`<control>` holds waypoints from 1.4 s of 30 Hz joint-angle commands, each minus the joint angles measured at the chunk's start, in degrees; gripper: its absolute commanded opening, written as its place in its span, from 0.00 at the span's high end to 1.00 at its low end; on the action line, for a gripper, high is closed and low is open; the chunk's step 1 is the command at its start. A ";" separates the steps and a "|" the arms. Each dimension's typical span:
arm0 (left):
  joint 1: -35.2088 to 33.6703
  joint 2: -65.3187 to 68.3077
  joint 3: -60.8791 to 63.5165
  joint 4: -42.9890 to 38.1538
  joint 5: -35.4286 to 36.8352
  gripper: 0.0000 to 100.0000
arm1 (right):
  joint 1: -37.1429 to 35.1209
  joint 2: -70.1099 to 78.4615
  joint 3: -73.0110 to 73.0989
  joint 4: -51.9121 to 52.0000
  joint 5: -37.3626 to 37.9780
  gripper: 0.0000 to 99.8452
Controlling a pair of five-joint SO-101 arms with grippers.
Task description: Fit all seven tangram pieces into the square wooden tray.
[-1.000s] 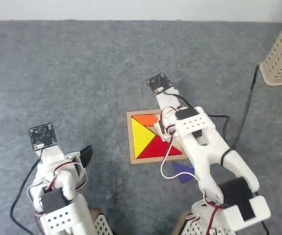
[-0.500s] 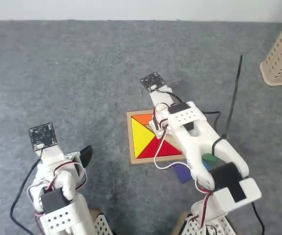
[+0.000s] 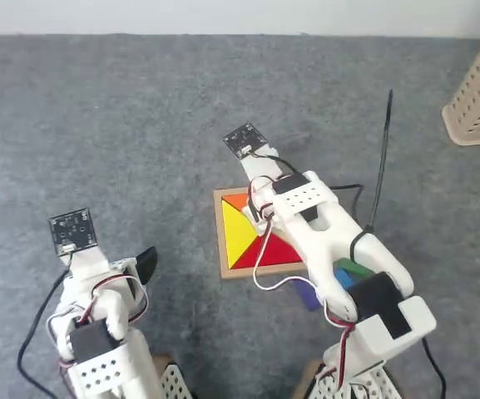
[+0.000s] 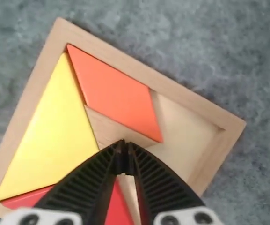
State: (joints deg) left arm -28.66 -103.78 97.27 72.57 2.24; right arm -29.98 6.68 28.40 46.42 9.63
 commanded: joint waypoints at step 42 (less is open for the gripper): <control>0.09 -0.70 -0.75 -0.09 -0.09 0.65 | 26.86 -11.82 17.14 12.26 -0.70 0.79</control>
State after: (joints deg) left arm -28.66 -103.78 97.27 72.57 2.24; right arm -1.32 -8.79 46.24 61.45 9.54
